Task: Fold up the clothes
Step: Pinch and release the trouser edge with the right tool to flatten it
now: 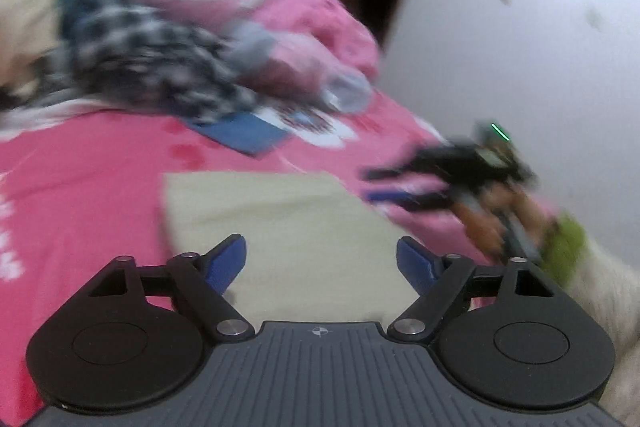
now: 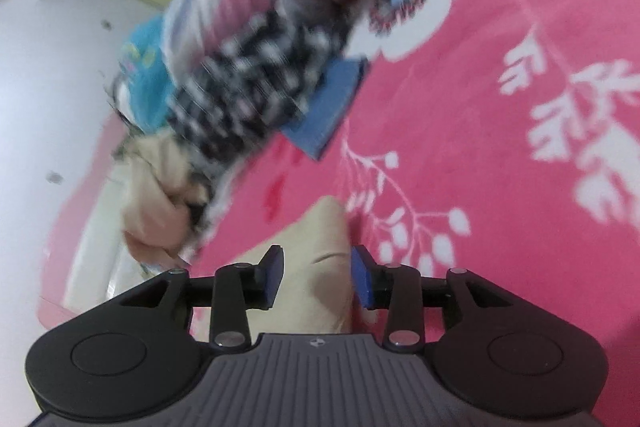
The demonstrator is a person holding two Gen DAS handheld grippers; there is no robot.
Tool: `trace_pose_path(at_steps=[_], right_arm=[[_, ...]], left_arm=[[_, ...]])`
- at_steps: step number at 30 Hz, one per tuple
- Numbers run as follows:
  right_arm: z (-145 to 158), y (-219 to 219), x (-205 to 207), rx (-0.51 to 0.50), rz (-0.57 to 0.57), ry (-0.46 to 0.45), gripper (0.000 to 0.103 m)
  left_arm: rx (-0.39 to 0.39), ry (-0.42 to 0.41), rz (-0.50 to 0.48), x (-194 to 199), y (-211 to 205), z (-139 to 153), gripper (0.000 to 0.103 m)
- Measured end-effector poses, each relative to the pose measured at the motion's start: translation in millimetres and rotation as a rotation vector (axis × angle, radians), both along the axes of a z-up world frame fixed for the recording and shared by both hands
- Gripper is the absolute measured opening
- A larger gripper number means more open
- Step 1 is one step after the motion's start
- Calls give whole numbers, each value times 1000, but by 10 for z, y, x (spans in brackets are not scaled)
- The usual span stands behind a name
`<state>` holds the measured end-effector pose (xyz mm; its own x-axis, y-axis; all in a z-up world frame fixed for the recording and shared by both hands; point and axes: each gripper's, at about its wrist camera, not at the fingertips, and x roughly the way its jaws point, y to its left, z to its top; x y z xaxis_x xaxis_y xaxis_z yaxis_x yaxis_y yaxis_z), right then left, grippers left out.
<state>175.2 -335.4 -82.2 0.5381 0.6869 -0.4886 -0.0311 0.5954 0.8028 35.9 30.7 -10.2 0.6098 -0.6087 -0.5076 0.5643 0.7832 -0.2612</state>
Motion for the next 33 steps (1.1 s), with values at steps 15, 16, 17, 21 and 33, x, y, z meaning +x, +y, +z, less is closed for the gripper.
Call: trace_pose_path(at_steps=[15, 16, 17, 21, 33], right_arm=[[-307, 255, 612, 90, 104, -43, 18], [-315, 254, 646, 94, 94, -44, 17], [-301, 269, 689, 83, 91, -56, 14], [-304, 362, 869, 28, 76, -74, 9], [111, -9, -68, 23, 114, -24, 48]], left_arm=[[84, 59, -135, -4, -68, -347, 73], [80, 61, -136, -6, -60, -353, 73], [77, 62, -138, -7, -52, -359, 73], [76, 60, -138, -20, -48, -362, 73], [59, 47, -125, -6, -32, -378, 74]])
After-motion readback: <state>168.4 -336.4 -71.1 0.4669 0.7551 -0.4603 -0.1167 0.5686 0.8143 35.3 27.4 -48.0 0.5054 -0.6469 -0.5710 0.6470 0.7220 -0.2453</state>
